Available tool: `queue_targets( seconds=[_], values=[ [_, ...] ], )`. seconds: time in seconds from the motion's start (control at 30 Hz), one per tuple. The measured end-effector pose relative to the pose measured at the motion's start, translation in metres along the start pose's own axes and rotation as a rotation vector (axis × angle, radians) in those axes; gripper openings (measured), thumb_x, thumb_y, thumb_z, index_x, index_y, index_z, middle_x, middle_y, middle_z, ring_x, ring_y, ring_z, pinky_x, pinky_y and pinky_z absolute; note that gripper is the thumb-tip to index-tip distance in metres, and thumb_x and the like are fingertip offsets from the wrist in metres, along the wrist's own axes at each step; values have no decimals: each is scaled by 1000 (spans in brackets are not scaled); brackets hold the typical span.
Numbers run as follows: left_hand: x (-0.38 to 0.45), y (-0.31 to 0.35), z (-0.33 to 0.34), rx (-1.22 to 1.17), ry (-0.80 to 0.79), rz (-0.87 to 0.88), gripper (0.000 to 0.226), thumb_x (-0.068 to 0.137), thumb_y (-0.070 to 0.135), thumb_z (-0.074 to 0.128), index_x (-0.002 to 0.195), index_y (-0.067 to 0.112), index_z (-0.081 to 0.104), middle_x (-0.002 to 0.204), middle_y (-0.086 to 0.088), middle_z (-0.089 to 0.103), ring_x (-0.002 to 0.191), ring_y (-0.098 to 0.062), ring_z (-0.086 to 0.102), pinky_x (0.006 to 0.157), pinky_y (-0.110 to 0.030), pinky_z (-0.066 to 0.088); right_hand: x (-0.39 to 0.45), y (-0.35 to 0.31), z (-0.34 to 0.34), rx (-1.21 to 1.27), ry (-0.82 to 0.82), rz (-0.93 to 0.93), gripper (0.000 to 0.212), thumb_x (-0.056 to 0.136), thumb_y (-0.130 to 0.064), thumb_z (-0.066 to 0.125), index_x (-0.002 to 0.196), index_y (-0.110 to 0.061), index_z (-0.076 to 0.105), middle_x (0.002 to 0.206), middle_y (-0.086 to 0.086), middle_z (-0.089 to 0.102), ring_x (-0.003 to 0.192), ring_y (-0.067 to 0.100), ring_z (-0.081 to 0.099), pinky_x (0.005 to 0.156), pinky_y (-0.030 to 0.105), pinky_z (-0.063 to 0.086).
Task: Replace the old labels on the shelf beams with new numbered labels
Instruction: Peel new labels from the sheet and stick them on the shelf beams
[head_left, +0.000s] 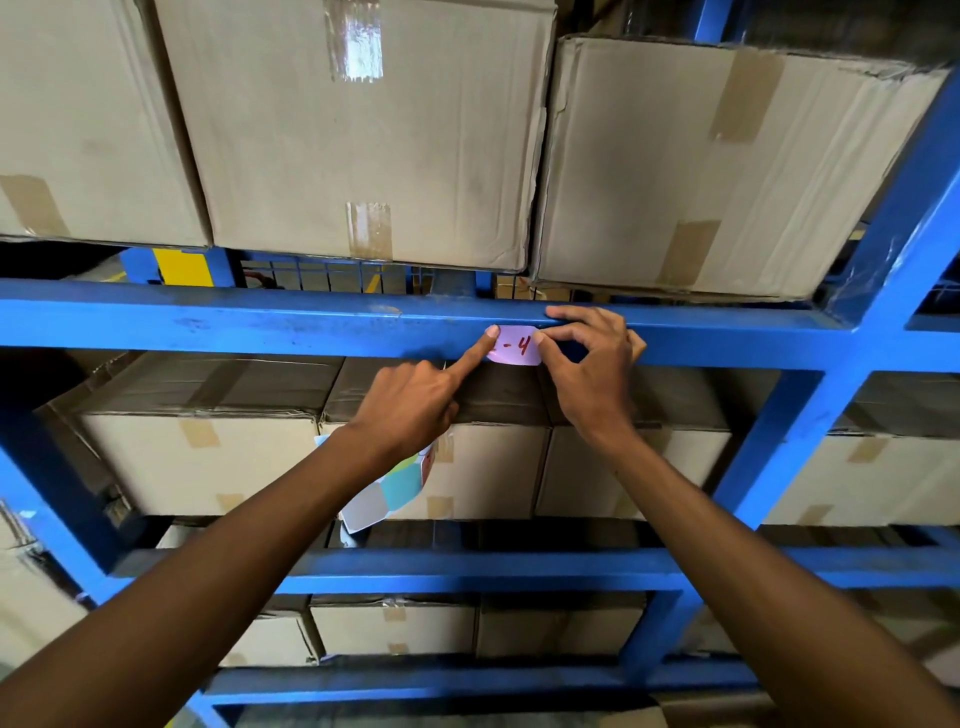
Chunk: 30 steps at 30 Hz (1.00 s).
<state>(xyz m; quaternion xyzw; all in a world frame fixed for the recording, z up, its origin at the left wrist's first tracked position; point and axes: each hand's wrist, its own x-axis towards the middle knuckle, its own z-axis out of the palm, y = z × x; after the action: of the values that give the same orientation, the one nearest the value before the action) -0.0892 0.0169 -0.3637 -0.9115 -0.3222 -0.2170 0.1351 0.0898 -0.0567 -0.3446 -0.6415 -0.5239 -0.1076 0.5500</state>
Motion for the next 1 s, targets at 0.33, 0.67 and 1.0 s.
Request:
queue_targets(
  seconds=[0.33, 0.67, 1.0],
  values=[
    [1, 0, -2, 36, -9, -8, 87, 92, 21, 45, 136, 39, -28, 84, -12, 64, 66, -30, 57, 56, -33, 41, 0, -2, 8, -52, 77, 9, 8, 77, -23, 71, 73, -15, 73, 108, -1, 68, 113, 18, 49, 91, 30, 19],
    [-2, 2, -2, 83, -36, -18, 89, 94, 22, 45, 133, 37, -34, 91, -12, 65, 62, -26, 49, 53, -31, 35, 13, 9, -9, -216, -22, 31, 23, 73, -36, 76, 67, -14, 71, 114, -1, 65, 117, 19, 46, 97, 35, 19],
    [-11, 1, 2, 316, -132, -27, 96, 86, 6, 48, 143, 34, -25, 50, -4, 37, 36, -19, 20, 40, -27, 12, 36, 18, -26, -312, -217, -298, 37, 71, -47, 73, 86, -17, 57, 96, 0, 63, 99, 21, 51, 85, 28, 18]
  ],
)
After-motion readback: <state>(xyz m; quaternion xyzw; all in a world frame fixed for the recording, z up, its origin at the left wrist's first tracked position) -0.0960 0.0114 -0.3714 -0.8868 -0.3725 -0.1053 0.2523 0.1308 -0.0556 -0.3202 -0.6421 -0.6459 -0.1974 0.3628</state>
